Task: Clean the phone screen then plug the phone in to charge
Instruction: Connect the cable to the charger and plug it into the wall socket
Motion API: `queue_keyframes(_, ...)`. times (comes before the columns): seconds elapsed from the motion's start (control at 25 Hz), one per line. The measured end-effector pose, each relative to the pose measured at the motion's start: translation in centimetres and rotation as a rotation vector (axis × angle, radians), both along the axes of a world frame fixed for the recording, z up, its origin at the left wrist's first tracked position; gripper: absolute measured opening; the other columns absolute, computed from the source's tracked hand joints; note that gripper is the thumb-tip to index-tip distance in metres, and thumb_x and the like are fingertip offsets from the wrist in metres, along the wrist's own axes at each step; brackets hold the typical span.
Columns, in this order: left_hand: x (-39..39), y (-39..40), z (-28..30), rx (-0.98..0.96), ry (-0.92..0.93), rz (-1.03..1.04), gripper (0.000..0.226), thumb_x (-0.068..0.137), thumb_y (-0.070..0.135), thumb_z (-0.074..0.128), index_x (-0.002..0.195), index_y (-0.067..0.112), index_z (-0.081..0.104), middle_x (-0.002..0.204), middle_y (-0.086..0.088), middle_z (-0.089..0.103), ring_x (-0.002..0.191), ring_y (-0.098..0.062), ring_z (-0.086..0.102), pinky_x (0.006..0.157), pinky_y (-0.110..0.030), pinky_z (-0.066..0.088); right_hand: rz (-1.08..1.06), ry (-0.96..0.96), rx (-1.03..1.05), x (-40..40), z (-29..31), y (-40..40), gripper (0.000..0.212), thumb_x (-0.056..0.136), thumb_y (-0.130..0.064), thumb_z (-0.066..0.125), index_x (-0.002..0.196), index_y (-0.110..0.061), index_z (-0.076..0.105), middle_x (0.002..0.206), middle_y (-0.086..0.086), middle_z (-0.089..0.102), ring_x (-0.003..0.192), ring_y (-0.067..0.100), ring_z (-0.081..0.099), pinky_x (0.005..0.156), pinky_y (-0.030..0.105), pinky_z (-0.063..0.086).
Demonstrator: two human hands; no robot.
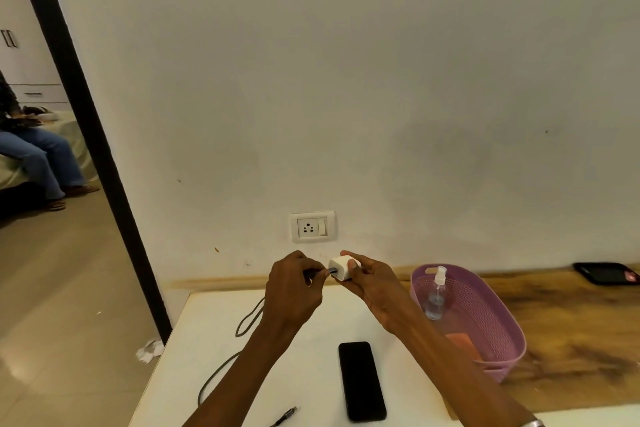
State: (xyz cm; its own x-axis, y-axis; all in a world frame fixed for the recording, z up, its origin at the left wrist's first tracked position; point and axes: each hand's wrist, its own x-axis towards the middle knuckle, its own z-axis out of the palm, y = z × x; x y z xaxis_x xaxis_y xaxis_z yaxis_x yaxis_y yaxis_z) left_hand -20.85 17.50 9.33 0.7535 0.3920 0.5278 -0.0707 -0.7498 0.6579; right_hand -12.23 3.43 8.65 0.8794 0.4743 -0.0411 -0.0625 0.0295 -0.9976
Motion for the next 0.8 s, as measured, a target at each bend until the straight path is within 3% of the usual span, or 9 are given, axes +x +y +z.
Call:
queue_keyframes(0.2, 0.3, -0.1, -1.6, -0.086, -0.004, 0.012, 0.011, 0.080, 0.017, 0.082, 0.086, 0.009, 0.080, 0.077, -0.002, 0.071, 0.068, -0.014, 0.064, 0.065, -0.025, 0.052, -0.002, -0.126, -0.087, 0.4, -0.4, -0.1, 0.044, 0.093, -0.020, 0.058, 0.135, -0.011, 0.053, 0.134, 0.010, 0.057, 0.112, 0.022, 0.059, 0.080, 0.014, 0.053)
queue_keyframes(0.36, 1.1, 0.0, -1.4, -0.228, 0.108, 0.006, 0.011, 0.082, 0.024, 0.081, 0.086, 0.014, 0.079, 0.077, 0.003, 0.071, 0.065, -0.012, 0.066, 0.063, -0.019, 0.050, -0.016, 0.074, 0.061, 1.0, -0.5, -0.2, 0.040, 0.094, -0.009, 0.055, 0.134, -0.009, 0.054, 0.133, 0.014, 0.057, 0.116, 0.030, 0.060, 0.098, 0.038, 0.052)
queue_keyframes(0.48, 1.9, 0.3, -0.7, -0.502, 0.309, -0.071, 0.029, 0.087, 0.038, 0.074, 0.099, 0.012, 0.074, 0.089, -0.002, 0.075, 0.068, -0.017, 0.074, 0.061, -0.023, 0.056, -0.012, 0.092, 0.094, 1.4, -0.7, -0.5, 0.037, 0.092, -0.005, 0.057, 0.129, -0.009, 0.058, 0.130, 0.016, 0.059, 0.113, 0.031, 0.062, 0.095, 0.038, 0.054)
queue_keyframes(0.56, 2.6, 0.1, -0.2, -0.653, 0.417, -0.117, 0.038, 0.090, 0.040, 0.069, 0.105, 0.004, 0.073, 0.092, -0.010, 0.076, 0.072, -0.020, 0.077, 0.065, -0.025, 0.061, -0.003, 0.002, 0.047, 1.5, -0.9, -0.5, 0.036, 0.091, -0.009, 0.060, 0.128, -0.012, 0.060, 0.128, 0.015, 0.061, 0.112, 0.030, 0.063, 0.093, 0.037, 0.055)
queue_keyframes(0.68, 3.2, -0.1, -0.5, -0.826, 0.443, -0.199, 0.034, 0.088, 0.025, 0.075, 0.104, -0.005, 0.074, 0.087, -0.017, 0.077, 0.077, -0.021, 0.077, 0.067, -0.020, 0.060, 0.010, -0.153, -0.044, 1.6, -1.3, -0.6, 0.035, 0.091, -0.018, 0.063, 0.126, -0.018, 0.063, 0.123, 0.007, 0.063, 0.114, 0.026, 0.061, 0.092, 0.036, 0.056)
queue_keyframes(0.8, 3.7, -0.2, -1.8, -1.108, 0.383, -0.203, 0.026, 0.085, 0.008, 0.076, 0.102, -0.012, 0.072, 0.094, -0.025, 0.075, 0.089, -0.029, 0.076, 0.089, -0.031, 0.059, 0.022, -0.161, -0.038, 1.9, -1.9, -0.6, 0.030, 0.092, -0.018, 0.062, 0.121, -0.023, 0.066, 0.117, 0.005, 0.067, 0.111, 0.023, 0.063, 0.094, 0.038, 0.055)
